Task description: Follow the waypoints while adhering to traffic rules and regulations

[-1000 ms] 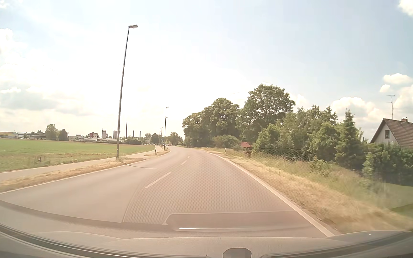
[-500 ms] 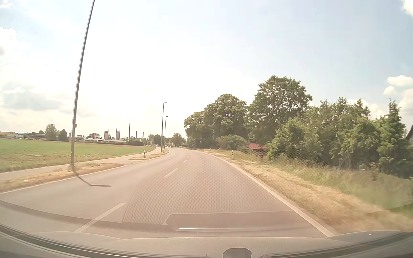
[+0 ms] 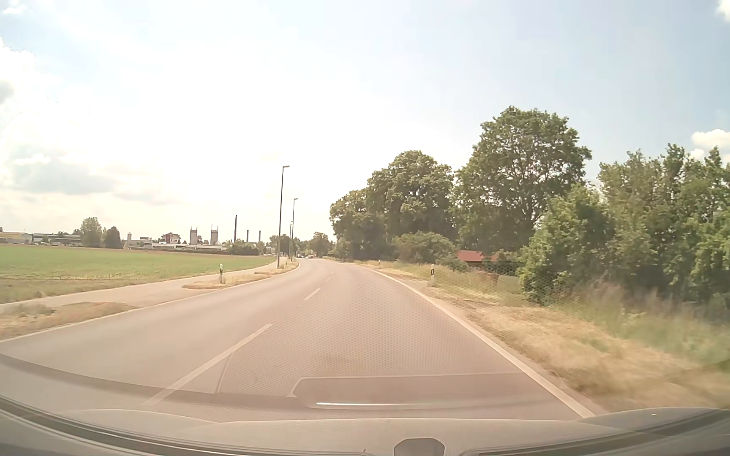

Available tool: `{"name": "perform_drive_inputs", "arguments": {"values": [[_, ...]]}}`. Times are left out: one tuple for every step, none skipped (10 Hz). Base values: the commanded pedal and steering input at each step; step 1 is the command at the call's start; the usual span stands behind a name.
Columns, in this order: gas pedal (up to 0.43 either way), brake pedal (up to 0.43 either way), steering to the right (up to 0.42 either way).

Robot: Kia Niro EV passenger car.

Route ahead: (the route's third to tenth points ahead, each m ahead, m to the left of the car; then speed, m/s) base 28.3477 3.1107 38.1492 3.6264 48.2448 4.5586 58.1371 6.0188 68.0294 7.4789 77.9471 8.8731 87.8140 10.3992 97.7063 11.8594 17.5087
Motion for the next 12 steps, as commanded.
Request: {"name": "perform_drive_inputs", "arguments": {"values": [[0.189,0.000,-0.012],[0.189,0.000,-0.012],[0.189,0.000,-0.012],[0.189,0.000,-0.012],[0.189,0.000,-0.012],[0.189,0.000,-0.012],[0.189,0.000,-0.012],[0.189,0.000,-0.012],[0.189,0.000,-0.012],[0.189,0.000,-0.012],[0.189,0.000,-0.012],[0.189,0.000,-0.012]]}}
